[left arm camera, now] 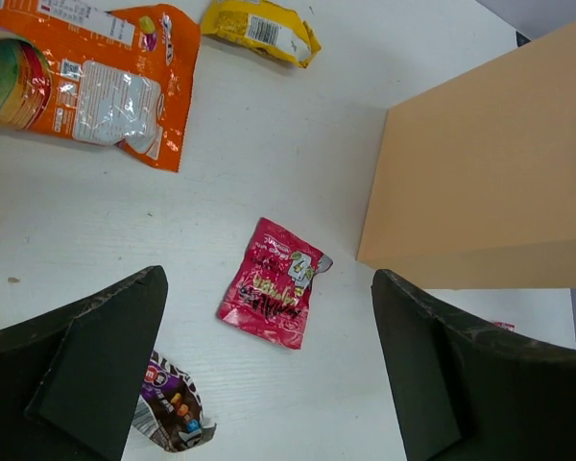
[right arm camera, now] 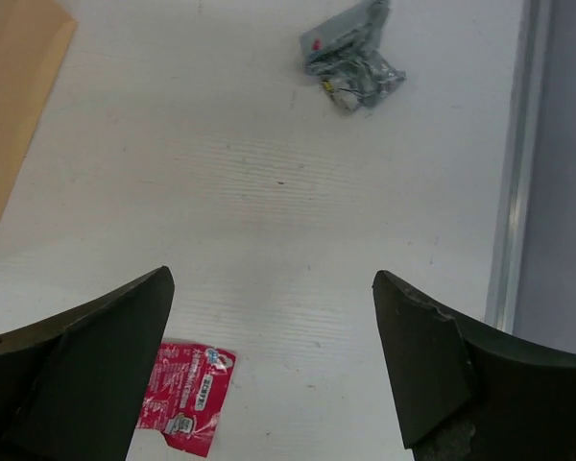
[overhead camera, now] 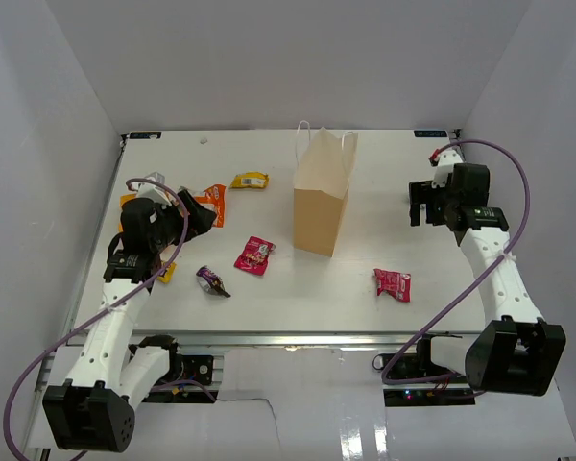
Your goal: Place the snacks into the paper bag
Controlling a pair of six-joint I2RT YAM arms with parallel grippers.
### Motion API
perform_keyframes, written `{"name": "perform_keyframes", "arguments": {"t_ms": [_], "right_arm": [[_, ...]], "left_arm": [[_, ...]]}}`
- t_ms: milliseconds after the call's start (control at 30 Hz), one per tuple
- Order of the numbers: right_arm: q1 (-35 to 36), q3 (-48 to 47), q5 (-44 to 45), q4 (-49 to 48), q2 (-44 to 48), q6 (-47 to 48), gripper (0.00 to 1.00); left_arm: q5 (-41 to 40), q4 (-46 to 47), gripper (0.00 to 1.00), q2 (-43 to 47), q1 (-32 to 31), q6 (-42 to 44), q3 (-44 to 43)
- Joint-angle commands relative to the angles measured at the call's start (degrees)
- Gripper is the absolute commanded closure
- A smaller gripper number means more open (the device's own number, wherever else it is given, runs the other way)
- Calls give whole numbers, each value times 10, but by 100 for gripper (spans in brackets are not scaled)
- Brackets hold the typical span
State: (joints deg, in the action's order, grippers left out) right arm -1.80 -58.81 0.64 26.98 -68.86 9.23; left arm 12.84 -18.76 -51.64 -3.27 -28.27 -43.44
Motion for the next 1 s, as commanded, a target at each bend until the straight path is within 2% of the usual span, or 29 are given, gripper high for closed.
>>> {"name": "perform_keyframes", "arguments": {"t_ms": [0, 67, 100, 200, 300, 367, 533, 633, 733, 967], "right_arm": [[0, -30, -137, 42, 20, 86, 10], [7, -32, -243, 98, 15, 201, 10], [11, -33, -322, 188, 11, 341, 10], [36, -23, -347, 317, -14, 478, 10], [42, 11, -305, 327, -34, 484, 9], [44, 45, -256, 293, -29, 454, 8], [77, 97, -207, 230, -24, 393, 0], [91, 121, -169, 195, -36, 384, 0], [105, 149, -142, 142, -49, 378, 4], [129, 182, -120, 57, -72, 392, 9]], "left_arm": [[18, -24, 2, 22, 0, -14, 10], [19, -37, 2, 29, 0, -24, 17], [19, -42, 2, 35, 0, -36, 20], [24, -60, 2, 46, 0, -63, 32], [25, -84, 2, 54, 0, -95, 43], [26, -103, 2, 57, 0, -111, 49], [18, -127, 2, 76, 0, -158, 70], [17, -126, 2, 82, 0, -183, 87], [17, -126, 2, 80, 0, -198, 100], [28, -127, 2, 82, 0, -207, 105]]}}
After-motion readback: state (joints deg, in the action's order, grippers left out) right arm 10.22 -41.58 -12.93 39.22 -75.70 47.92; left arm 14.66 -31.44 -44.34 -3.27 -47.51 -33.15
